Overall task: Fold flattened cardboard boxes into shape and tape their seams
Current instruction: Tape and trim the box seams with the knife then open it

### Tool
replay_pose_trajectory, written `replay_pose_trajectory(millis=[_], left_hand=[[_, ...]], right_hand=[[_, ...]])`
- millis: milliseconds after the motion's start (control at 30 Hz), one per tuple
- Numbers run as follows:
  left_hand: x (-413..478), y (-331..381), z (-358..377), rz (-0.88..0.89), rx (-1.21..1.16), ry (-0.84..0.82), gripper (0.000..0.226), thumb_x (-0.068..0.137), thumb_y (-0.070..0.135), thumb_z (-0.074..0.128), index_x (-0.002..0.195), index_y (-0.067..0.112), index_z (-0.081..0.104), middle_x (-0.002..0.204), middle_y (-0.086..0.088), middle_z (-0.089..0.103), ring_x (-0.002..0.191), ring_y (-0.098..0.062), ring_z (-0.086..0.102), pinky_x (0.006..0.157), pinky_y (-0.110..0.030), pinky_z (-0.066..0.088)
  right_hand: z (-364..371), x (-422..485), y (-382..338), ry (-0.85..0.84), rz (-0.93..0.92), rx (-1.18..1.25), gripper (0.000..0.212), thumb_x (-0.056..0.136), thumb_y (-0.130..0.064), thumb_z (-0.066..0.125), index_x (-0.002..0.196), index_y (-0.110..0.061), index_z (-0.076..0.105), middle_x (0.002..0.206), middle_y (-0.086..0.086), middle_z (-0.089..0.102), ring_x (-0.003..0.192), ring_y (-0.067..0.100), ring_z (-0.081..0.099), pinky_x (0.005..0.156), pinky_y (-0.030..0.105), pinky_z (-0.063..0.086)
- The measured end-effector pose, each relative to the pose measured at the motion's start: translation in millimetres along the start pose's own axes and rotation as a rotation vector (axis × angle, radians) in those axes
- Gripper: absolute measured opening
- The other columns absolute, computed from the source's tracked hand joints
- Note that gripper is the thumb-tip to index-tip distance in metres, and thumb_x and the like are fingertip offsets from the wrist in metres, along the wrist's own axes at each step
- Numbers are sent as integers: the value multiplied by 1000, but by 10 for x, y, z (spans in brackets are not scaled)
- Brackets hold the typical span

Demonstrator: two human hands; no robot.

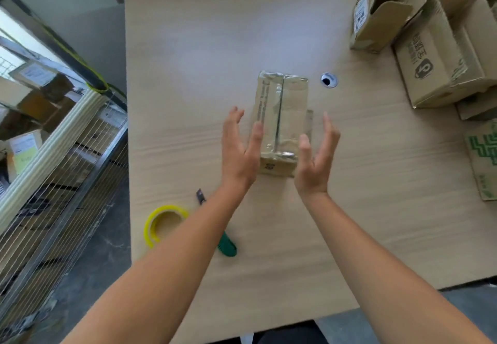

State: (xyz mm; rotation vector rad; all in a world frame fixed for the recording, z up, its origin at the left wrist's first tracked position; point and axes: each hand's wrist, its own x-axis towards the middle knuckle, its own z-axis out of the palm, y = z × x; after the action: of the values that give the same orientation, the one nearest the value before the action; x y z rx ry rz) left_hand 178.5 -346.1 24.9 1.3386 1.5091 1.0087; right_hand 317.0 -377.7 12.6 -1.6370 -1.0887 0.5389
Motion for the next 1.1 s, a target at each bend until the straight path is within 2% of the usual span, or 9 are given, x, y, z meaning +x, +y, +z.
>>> replay_pose_trajectory(millis=[167, 233, 333, 467, 567, 667, 867, 967, 1100], left_hand=[[391, -91, 427, -122, 20, 39, 75, 95, 68, 35, 153, 21, 40, 154, 8, 44, 122, 29, 33, 103, 2, 24], [386, -157, 464, -88, -26, 58, 75, 94, 70, 33, 148, 21, 48, 149, 8, 52, 130, 16, 42, 112, -15, 34], [432, -104, 418, -152, -127, -32, 73, 95, 65, 31, 148, 17, 47, 148, -2, 52, 139, -13, 45, 116, -42, 35], [631, 237, 252, -221, -231, -255, 56, 104, 54, 29, 139, 20, 56, 140, -2, 60, 133, -14, 52, 110, -35, 42], [793, 701, 166, -204, -373, -234, 51, 105, 51, 29, 104, 27, 75, 108, 2, 75, 97, -7, 68, 80, -24, 55], [805, 925, 108, -213, -608, -100, 48, 102, 55, 33, 91, 21, 64, 98, 5, 71, 100, -12, 64, 88, -31, 48], [400, 691, 257, -271, -578, -65, 67, 96, 66, 41, 120, 6, 58, 118, -14, 64, 115, -27, 60, 95, -50, 50], [135, 510, 303, -325, -433, -98, 74, 74, 75, 63, 115, 14, 53, 111, -3, 62, 103, -12, 63, 89, -48, 51], [-210, 263, 322, -344, -357, -72, 86, 62, 80, 74, 122, 24, 48, 125, -10, 58, 113, -21, 63, 94, -49, 56]], right_hand=[[169, 425, 229, -290, 185, 14, 89, 94, -63, 43, 163, -19, 8, 162, -24, 6, 145, -18, -2, 119, 12, 7], [169, 421, 314, -304, 157, 48, 87, 97, -60, 45, 163, -22, 4, 158, -34, 0, 148, -15, -1, 123, 17, 8], [156, 439, 244, -329, 247, 167, 86, 97, -49, 53, 162, -22, 3, 167, -14, 13, 154, 7, 17, 126, 41, 22], [4, 782, -8, -410, 406, 497, 54, 99, -30, 55, 149, -14, 42, 145, 11, 57, 134, 24, 55, 109, 50, 45], [-207, 1188, -278, -396, 355, 585, 39, 100, -27, 51, 134, -7, 52, 132, 17, 61, 120, 24, 62, 98, 40, 51], [-420, 1434, -482, -350, 261, 610, 30, 96, -37, 49, 117, -16, 54, 114, 3, 61, 106, 12, 60, 90, 32, 46], [-620, 1081, -374, -407, 316, 566, 57, 81, -59, 54, 129, -31, 44, 103, -3, 55, 100, 11, 54, 81, 32, 45], [-678, 854, -142, -445, 344, 376, 71, 80, -64, 54, 141, -31, 36, 106, -5, 49, 97, 10, 52, 92, 42, 47], [-758, 517, 87, -477, 184, 151, 78, 87, -57, 57, 153, -28, 27, 121, 7, 47, 98, -4, 58, 86, 23, 54]])
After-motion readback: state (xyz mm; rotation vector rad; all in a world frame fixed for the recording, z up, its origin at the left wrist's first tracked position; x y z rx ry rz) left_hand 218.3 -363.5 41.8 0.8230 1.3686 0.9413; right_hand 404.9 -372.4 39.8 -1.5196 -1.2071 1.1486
